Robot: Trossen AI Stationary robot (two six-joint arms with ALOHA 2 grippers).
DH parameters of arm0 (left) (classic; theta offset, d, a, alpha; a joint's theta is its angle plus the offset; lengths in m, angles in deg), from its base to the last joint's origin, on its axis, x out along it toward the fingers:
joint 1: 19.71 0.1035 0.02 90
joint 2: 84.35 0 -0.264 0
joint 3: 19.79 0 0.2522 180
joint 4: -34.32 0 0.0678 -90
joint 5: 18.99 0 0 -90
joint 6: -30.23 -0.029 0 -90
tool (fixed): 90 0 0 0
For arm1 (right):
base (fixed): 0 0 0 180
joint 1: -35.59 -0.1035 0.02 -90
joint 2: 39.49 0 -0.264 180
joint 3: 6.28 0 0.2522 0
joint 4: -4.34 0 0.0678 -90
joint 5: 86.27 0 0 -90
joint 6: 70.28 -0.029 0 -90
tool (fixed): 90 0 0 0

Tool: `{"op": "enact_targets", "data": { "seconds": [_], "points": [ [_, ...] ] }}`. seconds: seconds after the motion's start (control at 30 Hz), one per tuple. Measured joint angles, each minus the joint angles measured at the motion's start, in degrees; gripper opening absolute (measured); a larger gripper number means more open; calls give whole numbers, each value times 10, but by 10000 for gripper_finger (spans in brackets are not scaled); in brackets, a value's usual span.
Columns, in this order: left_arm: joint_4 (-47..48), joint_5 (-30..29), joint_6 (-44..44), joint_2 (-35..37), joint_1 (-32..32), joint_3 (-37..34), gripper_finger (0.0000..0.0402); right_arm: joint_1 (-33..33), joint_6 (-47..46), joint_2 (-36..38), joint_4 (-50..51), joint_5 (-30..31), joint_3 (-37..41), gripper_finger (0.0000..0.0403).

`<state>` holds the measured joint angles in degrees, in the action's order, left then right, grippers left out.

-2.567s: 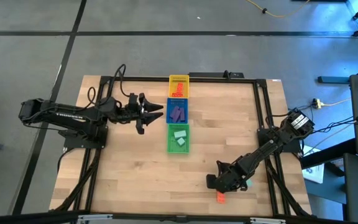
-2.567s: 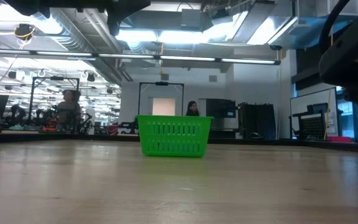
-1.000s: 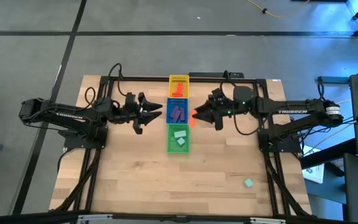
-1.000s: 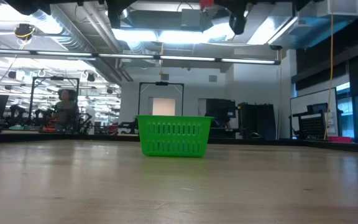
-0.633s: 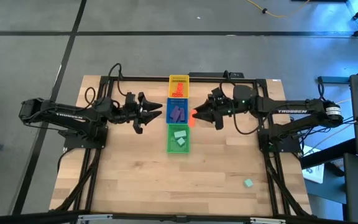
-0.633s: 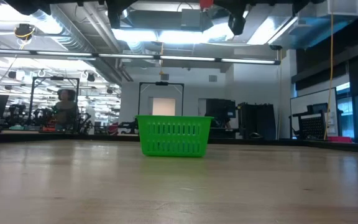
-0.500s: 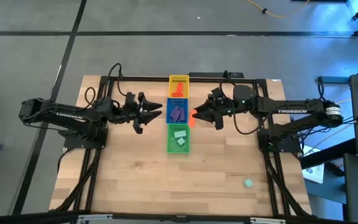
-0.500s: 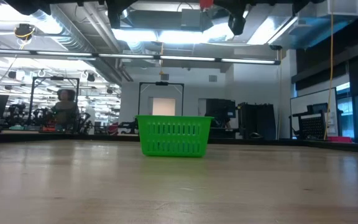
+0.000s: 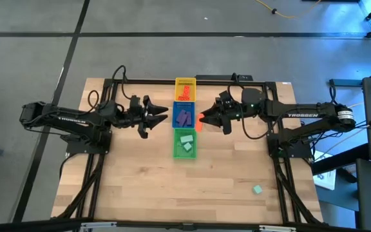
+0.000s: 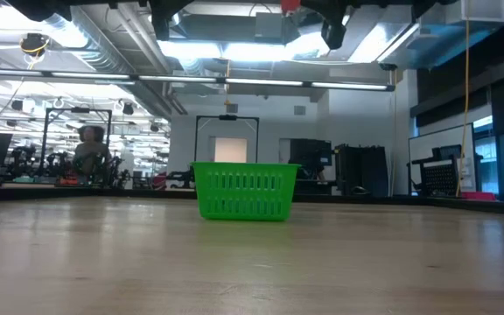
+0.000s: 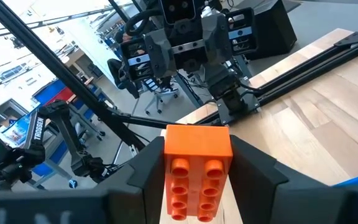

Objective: Sort & place blocks by color
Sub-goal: Put the orange game piece into the yellow basket

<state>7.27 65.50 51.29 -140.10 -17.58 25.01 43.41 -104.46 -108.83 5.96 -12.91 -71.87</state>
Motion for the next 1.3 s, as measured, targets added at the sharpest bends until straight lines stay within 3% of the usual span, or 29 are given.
{"op": "enact_targets", "data": {
  "seconds": [0.23, 0.33, 0.57, 0.87, 1.13, 1.3],
  "points": [
    [-54, -6, 25, 0, 0, 0, 166, 3, -2, -10, 12, 51, -6, 145],
    [-89, -11, 24, 0, 0, 0, 166, 22, 16, -40, 60, 59, -47, 145],
    [-104, -13, 24, 5, 0, 0, 166, 95, 128, -182, 212, 110, -206, 145],
    [-103, -13, 12, 4, 0, 0, 166, 192, 124, -373, 237, 240, -300, 145],
    [-103, -26, 8, 4, 0, 0, 166, 223, 73, -456, 236, 205, -308, 146],
    [-103, -26, 8, 4, 0, 0, 166, 223, 54, -465, 233, 200, -308, 174]
  ]
}}
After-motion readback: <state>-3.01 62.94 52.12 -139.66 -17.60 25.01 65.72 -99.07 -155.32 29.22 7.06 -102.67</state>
